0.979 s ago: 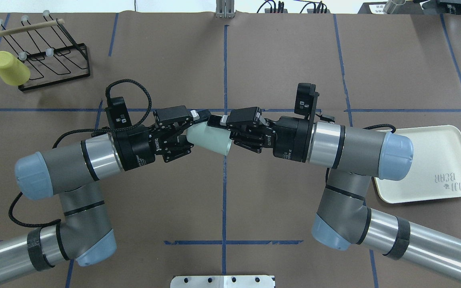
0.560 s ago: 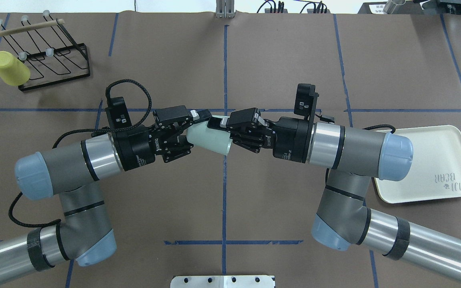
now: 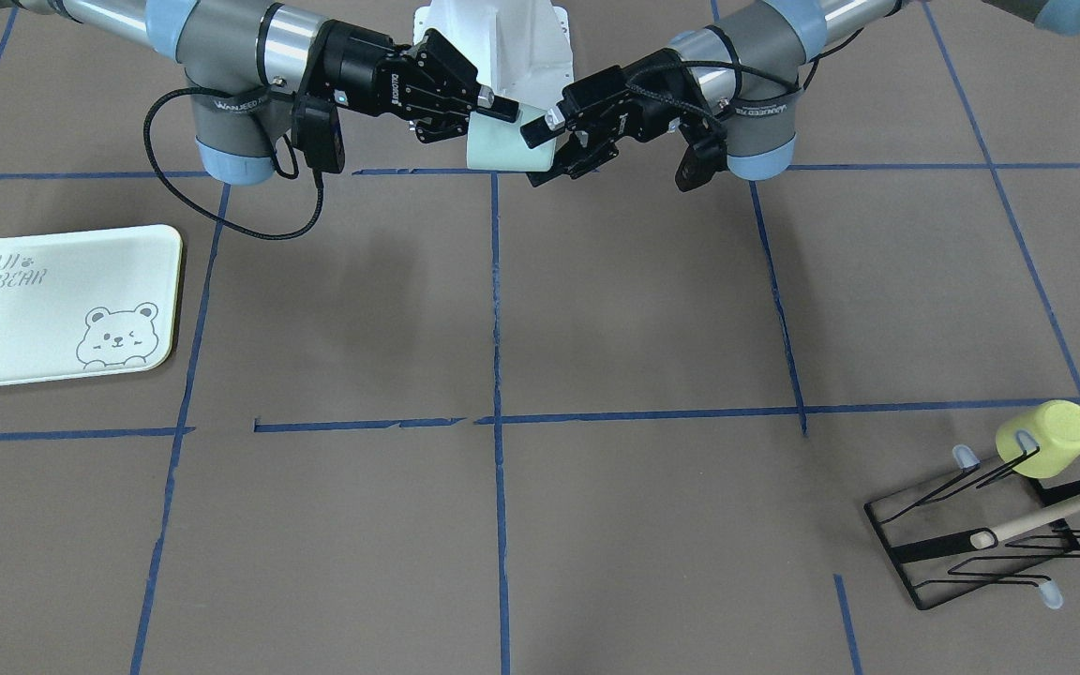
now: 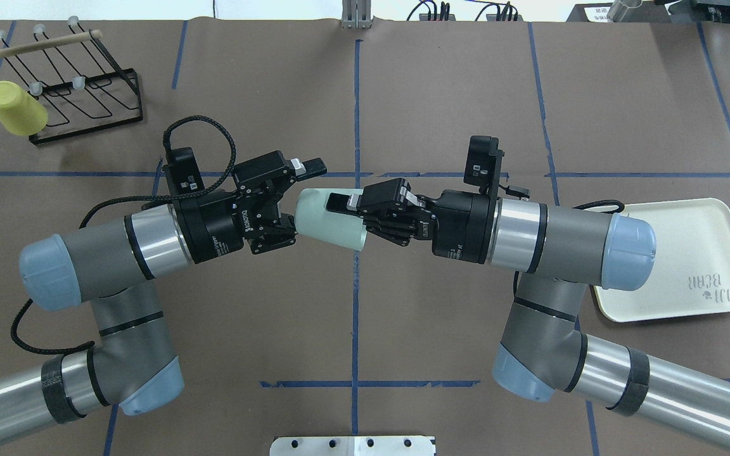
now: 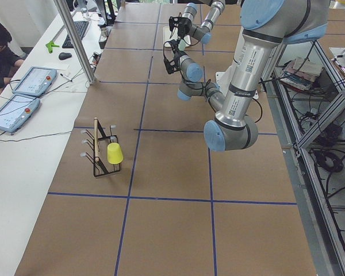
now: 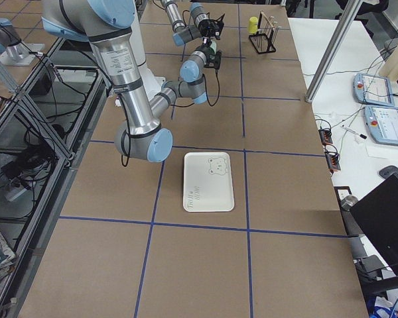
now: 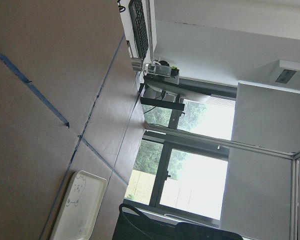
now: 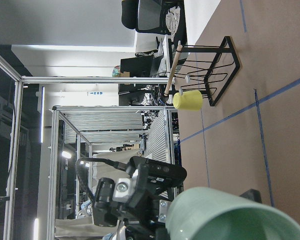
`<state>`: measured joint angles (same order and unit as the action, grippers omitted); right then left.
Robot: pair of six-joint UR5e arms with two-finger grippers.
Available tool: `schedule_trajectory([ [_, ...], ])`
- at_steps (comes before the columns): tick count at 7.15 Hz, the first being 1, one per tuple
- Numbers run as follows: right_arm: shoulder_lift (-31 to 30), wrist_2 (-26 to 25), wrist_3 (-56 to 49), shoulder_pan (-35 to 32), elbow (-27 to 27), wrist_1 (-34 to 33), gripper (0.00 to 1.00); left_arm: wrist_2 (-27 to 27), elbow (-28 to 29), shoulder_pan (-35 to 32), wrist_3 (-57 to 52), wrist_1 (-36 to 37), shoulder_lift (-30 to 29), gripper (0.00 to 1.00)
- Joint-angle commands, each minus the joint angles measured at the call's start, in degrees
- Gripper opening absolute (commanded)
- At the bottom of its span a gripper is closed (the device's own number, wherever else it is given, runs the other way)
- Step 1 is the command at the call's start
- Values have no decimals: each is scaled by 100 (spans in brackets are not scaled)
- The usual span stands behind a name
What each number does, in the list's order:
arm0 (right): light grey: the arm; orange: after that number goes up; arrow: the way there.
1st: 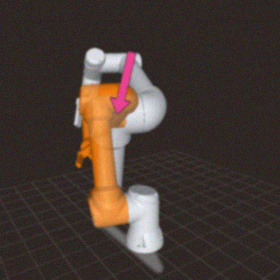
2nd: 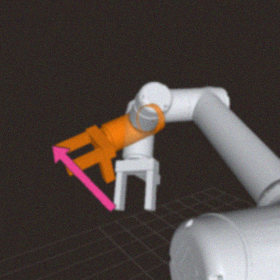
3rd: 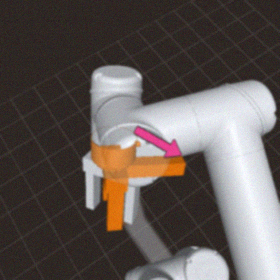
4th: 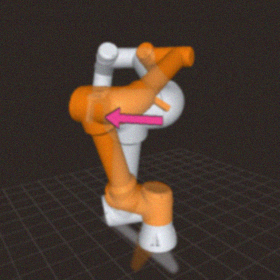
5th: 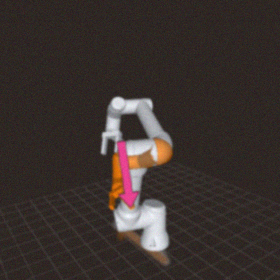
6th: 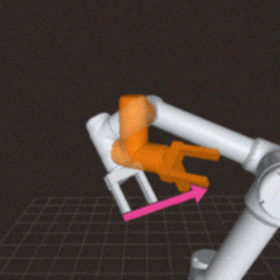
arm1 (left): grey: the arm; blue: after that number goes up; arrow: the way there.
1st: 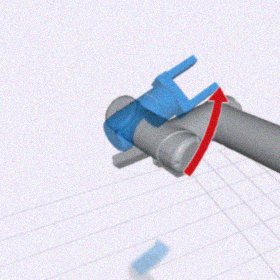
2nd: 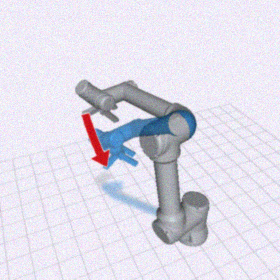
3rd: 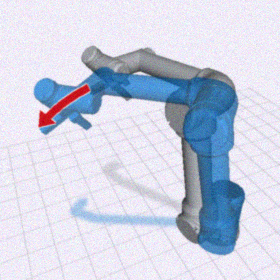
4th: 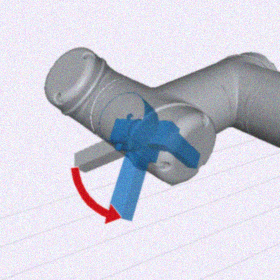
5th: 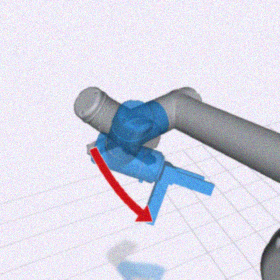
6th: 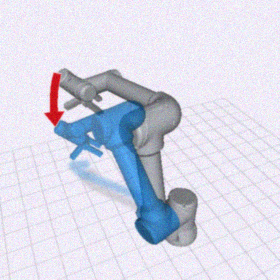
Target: Left arm grabs green cup and hands to right arm on tray
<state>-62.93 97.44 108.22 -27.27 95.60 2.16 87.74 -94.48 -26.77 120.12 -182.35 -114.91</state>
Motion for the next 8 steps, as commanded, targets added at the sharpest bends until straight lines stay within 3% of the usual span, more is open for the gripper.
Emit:
schedule_trajectory([
  [1,-9,12,-2,11,38,13,0,-28,8,-56,-6,15,3,100],
  [5,-236,221,-11,-14,161,-101,0,-28,263,-748,-49,337,3,100],
  [7,-281,1140,-316,-775,178,-1166,0,50,246,-1084,-381,1678,21,100],
  [8,-281,1537,-684,-1110,178,-1783,0,364,237,-1172,-1089,2329,38,100],
])
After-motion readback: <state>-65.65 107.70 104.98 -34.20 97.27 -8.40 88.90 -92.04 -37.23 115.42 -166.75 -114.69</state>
